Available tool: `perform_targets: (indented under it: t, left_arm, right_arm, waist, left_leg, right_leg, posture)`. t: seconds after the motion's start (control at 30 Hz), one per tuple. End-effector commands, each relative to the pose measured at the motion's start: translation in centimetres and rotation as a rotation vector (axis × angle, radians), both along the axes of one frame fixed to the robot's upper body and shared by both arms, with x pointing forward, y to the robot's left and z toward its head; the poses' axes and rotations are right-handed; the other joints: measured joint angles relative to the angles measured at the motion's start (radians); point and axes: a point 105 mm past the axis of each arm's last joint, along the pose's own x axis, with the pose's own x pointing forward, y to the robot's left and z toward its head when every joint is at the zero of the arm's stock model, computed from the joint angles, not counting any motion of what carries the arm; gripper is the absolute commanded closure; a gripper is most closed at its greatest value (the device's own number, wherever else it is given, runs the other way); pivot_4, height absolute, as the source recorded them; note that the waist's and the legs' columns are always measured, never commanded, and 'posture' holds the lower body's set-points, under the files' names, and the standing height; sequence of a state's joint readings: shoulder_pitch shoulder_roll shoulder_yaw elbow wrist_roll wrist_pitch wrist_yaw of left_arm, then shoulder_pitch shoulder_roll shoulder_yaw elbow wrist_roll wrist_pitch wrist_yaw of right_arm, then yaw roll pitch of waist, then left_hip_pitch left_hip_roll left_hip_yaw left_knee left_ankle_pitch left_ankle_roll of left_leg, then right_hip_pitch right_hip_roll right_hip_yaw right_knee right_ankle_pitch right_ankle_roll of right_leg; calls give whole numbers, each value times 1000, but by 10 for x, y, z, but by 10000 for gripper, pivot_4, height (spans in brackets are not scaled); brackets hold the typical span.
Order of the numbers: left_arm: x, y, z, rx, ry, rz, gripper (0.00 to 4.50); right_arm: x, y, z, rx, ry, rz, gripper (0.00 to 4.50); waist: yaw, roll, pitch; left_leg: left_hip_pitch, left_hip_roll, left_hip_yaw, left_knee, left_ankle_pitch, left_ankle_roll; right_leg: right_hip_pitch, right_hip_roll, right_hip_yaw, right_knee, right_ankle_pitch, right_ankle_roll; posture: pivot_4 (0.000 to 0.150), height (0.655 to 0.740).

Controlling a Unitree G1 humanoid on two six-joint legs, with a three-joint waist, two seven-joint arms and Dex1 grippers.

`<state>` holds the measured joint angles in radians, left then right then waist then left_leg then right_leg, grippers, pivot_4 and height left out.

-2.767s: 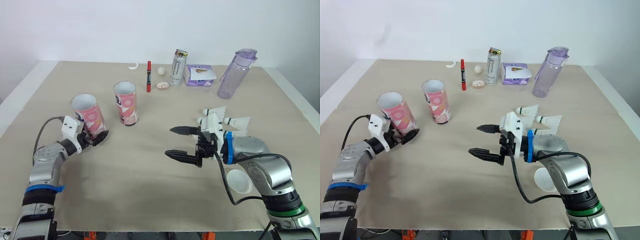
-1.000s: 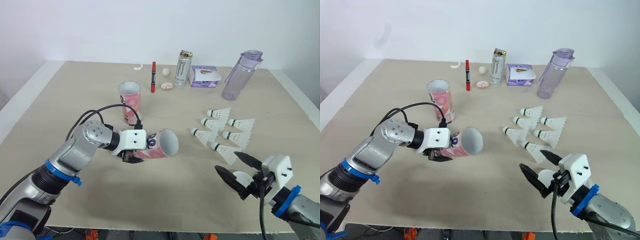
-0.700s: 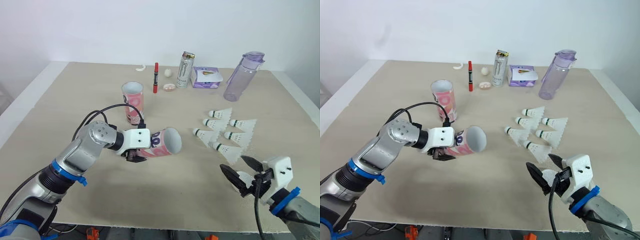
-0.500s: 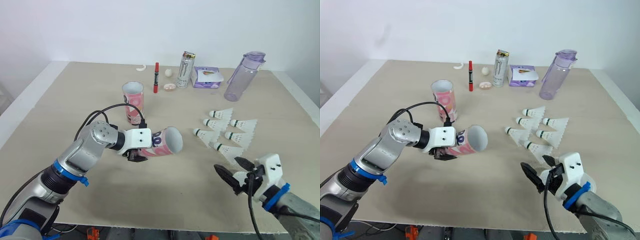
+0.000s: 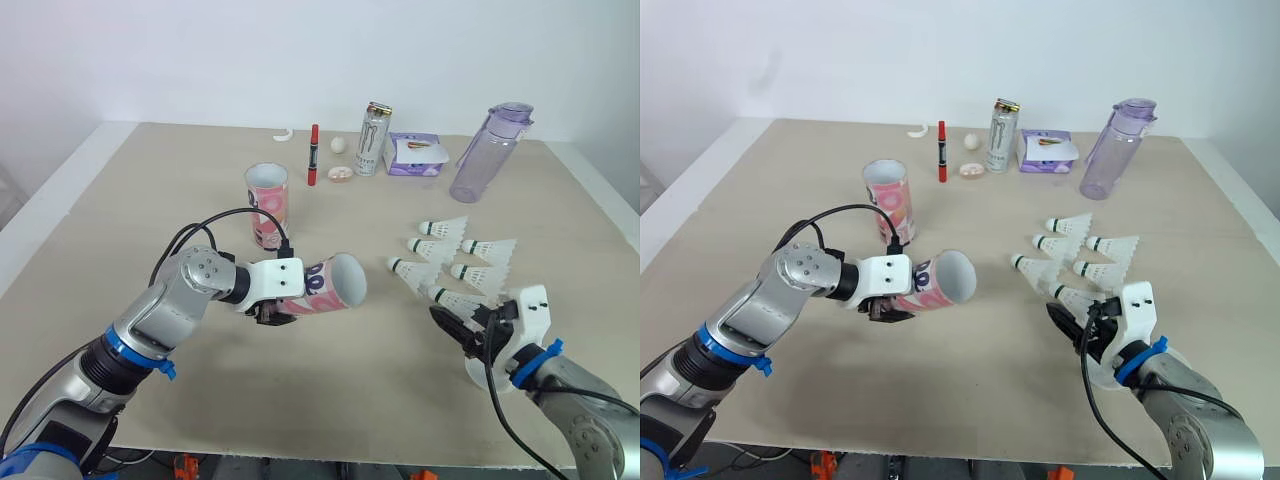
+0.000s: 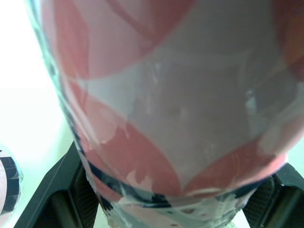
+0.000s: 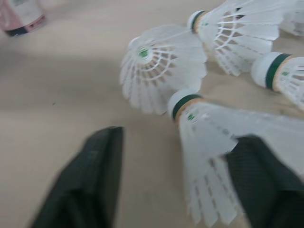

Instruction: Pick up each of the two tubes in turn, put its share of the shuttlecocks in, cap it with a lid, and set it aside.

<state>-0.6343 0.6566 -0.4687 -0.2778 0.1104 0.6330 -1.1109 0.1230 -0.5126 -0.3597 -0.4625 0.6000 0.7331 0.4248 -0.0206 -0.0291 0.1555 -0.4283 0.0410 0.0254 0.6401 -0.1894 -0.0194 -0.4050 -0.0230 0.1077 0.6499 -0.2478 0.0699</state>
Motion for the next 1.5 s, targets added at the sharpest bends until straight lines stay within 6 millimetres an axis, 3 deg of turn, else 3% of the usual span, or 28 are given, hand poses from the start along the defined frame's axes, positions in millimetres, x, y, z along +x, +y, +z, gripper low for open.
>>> perform_targets:
  t: [0.03,0.17,0.3,0.4,0.53,0.63,0.77,1.0,1.4,1.5]
  left_arm:
    - [-1,0,-2,2,0,3,10512]
    - [0,0,-2,1,-1,8,10512]
    - [3,-2,-1,-5,-3,9,10512]
    - [2,-5,0,-21,12,-2,10512]
    - [5,-2,-1,-15,34,-3,10512]
    - [7,-1,0,-19,54,-1,10512]
    - [7,-3,0,-23,85,-5,10512]
    - [5,-8,2,-35,111,-8,10512]
    - [-1,-7,0,-48,127,15,10512]
    - [-2,-7,0,-57,133,22,10512]
  right_arm:
    - [4,-3,7,14,-11,-29,27332]
    - [5,-5,5,19,5,-46,44533]
    - [4,-5,7,19,2,-47,44533]
    - [1,-2,21,-25,-29,-4,44533]
    - [-6,13,84,-238,-191,211,44533]
    - [-11,29,117,-415,-311,371,44533]
    - [-26,74,145,-610,-506,670,44533]
    - [-25,110,138,-807,-602,907,44533]
    - [-10,132,130,-916,-658,1041,44533]
    - [-13,134,131,-922,-648,1076,35560]
  waist:
    - [0,0,0]
    - [0,0,0]
    - [0,0,0]
    - [0,0,0]
    - [-1,5,2]
    - [-1,3,1]
    - [-1,2,1]
    - [0,2,1]
    - [-1,2,1]
    - [0,2,1]
  left_leg:
    - [0,0,0,0,0,0]
    - [0,0,0,0,0,0]
    - [0,0,0,0,0,0]
    - [0,0,0,0,0,0]
    - [-1,-3,0,1,1,2]
    - [-2,-5,1,2,3,4]
    - [-2,-4,-2,0,3,4]
    - [-5,-6,-3,1,3,4]
    - [-8,-8,-6,3,3,4]
    - [-8,-8,-6,3,3,4]
  right_leg:
    - [0,0,0,0,0,0]
    - [0,0,0,0,0,0]
    - [0,0,0,0,0,1]
    - [0,0,0,0,0,1]
    - [0,-1,2,0,1,2]
    - [-1,-2,4,0,3,5]
    - [0,-1,2,-1,2,4]
    - [-2,-2,3,-2,0,5]
    - [-3,-2,2,-1,0,6]
    - [-3,-3,2,-1,0,5]
  posture:
    - [1500,7400]
    - [1500,7400]
    - [1500,7400]
    - [1500,7400]
    - [1500,7400]
    - [1500,7400]
    - [1500,7400]
    - [1500,7400]
    - [1500,7400]
    - [1500,7400]
